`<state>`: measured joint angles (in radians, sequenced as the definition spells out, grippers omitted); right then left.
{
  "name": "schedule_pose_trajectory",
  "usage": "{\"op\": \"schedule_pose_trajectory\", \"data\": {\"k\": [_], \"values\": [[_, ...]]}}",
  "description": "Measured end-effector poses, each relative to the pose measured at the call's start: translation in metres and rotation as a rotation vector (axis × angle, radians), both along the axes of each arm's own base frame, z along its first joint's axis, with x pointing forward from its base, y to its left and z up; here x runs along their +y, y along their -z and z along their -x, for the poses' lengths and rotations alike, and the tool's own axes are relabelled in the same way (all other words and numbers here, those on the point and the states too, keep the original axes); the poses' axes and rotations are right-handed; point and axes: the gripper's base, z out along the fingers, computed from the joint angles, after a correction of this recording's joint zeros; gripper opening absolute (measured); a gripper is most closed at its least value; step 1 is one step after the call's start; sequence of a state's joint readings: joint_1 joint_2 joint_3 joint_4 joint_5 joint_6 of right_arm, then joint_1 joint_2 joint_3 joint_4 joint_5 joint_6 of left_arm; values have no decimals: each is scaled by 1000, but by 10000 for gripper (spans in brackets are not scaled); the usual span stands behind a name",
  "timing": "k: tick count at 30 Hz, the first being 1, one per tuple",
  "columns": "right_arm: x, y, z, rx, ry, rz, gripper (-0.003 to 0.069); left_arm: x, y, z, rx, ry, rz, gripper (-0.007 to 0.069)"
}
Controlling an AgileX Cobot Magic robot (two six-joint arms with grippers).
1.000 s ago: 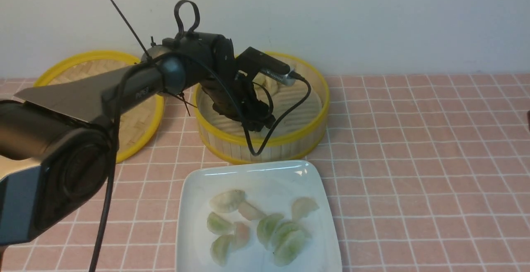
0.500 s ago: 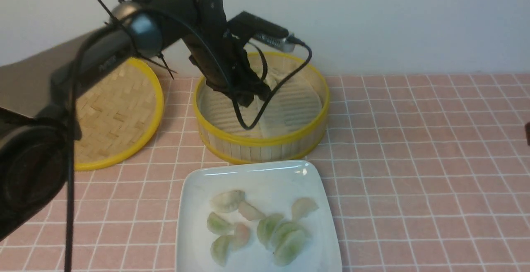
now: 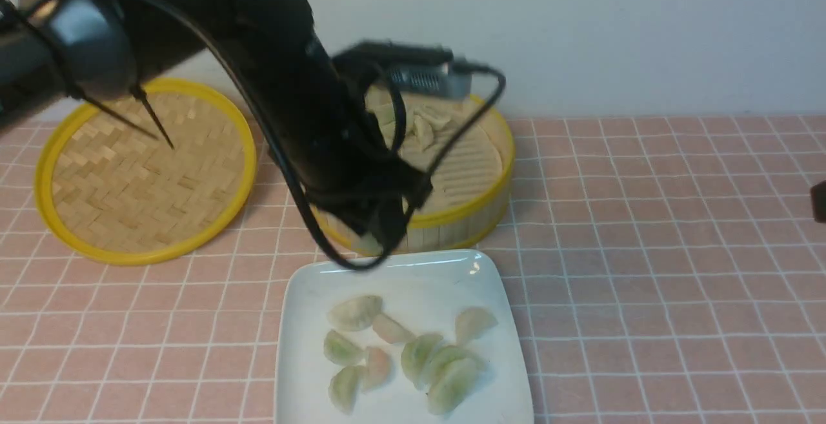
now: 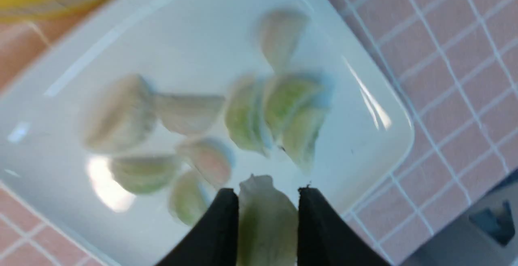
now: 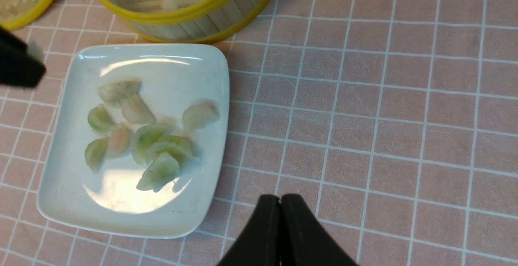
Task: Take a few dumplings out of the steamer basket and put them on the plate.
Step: Use the left arm to put the dumpling into the plate
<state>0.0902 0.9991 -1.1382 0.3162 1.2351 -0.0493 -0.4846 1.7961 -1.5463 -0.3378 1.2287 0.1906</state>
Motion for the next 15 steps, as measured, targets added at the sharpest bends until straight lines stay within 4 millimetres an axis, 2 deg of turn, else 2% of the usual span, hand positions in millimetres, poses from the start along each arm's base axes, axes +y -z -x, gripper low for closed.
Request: {"op": "schedule_pose_trajectory", "data": {"k": [4,9,12,15], "values": [[0,0,0,0,0,0,-10,-15,34,20,91,100,-59,162],[0,-1,-1,-21,-13,11,-10,-25,53,21,128,135,-86,170],[1,-2,-4,-34,-28,13,-10,-28,59,21,140,139,-94,240],[4,-6,-17,-23,-52,8,-10,-28,59,21,141,139,-95,357]]}}
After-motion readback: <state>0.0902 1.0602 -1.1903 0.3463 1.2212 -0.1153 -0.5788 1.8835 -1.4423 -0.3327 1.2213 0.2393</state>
